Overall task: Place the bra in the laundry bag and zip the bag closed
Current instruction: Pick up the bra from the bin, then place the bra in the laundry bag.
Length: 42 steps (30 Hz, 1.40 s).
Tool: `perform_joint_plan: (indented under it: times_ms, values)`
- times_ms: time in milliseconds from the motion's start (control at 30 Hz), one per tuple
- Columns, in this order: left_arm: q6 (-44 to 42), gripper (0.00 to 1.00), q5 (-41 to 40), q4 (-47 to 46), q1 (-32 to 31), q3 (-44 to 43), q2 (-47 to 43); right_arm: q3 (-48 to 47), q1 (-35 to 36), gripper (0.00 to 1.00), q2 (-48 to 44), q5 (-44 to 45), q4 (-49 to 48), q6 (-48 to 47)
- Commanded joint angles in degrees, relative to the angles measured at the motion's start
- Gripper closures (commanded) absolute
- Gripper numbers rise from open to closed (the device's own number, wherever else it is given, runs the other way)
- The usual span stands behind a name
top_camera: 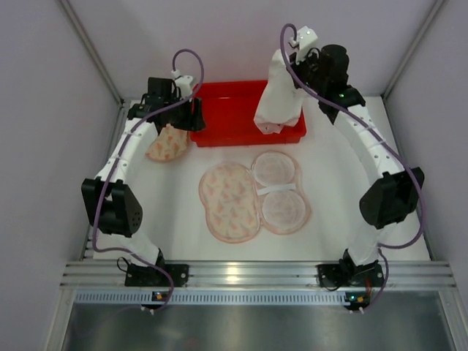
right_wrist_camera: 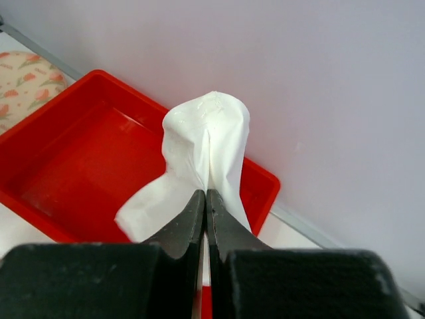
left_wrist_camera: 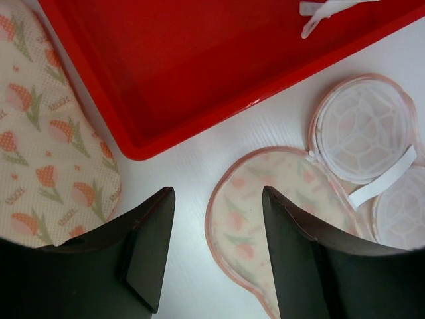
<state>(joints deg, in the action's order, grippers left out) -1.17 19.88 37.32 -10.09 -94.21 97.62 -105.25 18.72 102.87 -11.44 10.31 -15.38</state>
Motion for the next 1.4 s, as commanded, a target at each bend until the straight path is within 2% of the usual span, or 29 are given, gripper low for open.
perform_joint_plan:
  times_ms: [0, 400, 667, 967, 1067, 1367]
  values:
    - [-0.41, 0.39, 0.95, -1.28, 0.24, 2.36, -5.94, 1.36, 0.79, 1.0, -9.76, 0.1, -2.66, -6.06]
    - [-5.42, 0.39, 0.69, -1.29, 0.24, 15.63, -16.85, 12.87, 0.88, 1.0, -37.02, -2.0, 4.01, -13.45]
    - [-7.18, 0.39, 0.25, -1.29, 0.24, 22.23, -20.63, 27.98, 0.79, 1.0, -56.96, -10.0, 9.2, -23.01]
    - [-7.01, 0.39, 0.51, -1.37, 0.24, 26.01, -22.3, 40.65, 0.79, 1.0, -75.86, -14.83, 16.49, -25.58]
    - [-7.27, 0.39, 0.34, -1.37, 0.24, 25.92, -21.86, 41.09, 0.79, 1.0, -79.21, -17.99, 22.46, -25.93]
    - [-6.48, 0.39, 1.04, -1.37, 0.24, 25.04, -20.1, 46.01, 0.09, 1.0, -83.44, -24.67, 27.66, -25.58]
